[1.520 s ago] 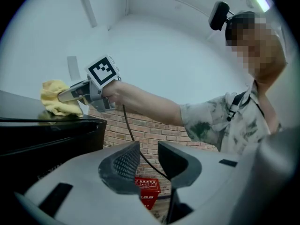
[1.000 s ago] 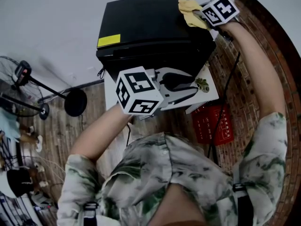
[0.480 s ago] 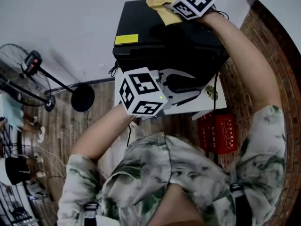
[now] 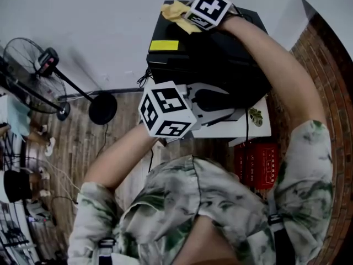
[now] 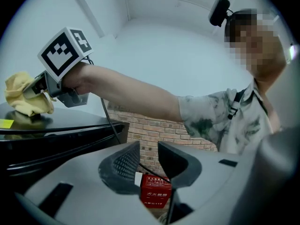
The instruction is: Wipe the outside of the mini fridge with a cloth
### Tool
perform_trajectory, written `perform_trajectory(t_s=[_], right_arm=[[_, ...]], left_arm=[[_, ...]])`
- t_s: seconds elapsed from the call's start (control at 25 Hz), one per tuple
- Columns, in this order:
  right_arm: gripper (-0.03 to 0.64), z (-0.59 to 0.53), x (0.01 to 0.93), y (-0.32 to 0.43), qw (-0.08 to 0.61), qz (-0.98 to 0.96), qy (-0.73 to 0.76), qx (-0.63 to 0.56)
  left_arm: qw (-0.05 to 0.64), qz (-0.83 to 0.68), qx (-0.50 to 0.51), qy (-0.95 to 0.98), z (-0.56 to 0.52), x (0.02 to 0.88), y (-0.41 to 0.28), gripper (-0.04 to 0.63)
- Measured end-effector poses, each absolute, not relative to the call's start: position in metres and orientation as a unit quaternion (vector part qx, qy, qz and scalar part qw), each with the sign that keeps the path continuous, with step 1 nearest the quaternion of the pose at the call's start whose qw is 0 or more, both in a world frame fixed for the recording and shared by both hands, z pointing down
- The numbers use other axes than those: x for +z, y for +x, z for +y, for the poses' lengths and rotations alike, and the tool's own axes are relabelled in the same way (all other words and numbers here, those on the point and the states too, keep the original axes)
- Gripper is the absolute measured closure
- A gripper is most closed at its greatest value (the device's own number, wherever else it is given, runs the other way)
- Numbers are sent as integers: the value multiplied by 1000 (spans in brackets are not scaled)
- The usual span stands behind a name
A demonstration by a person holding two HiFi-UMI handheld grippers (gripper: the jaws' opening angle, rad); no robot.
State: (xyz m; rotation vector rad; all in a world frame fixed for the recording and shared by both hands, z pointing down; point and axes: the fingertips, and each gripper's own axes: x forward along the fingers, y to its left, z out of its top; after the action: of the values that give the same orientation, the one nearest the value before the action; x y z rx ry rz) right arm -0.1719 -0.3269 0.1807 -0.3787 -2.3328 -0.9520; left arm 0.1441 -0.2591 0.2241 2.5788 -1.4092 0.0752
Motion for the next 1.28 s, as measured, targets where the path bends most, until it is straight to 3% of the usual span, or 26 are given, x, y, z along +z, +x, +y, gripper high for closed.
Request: perform_trajectory(t_s=[0.84,1.28], right_arm=[[522,-490,201,-87,399,-849,-47,-343],[522,-550,202,-39,381,-864,-27,-328]], left_arm=[[108,-426,30,898,-315,233,180,483],[109,-433,35,894,-341,240,198,483]])
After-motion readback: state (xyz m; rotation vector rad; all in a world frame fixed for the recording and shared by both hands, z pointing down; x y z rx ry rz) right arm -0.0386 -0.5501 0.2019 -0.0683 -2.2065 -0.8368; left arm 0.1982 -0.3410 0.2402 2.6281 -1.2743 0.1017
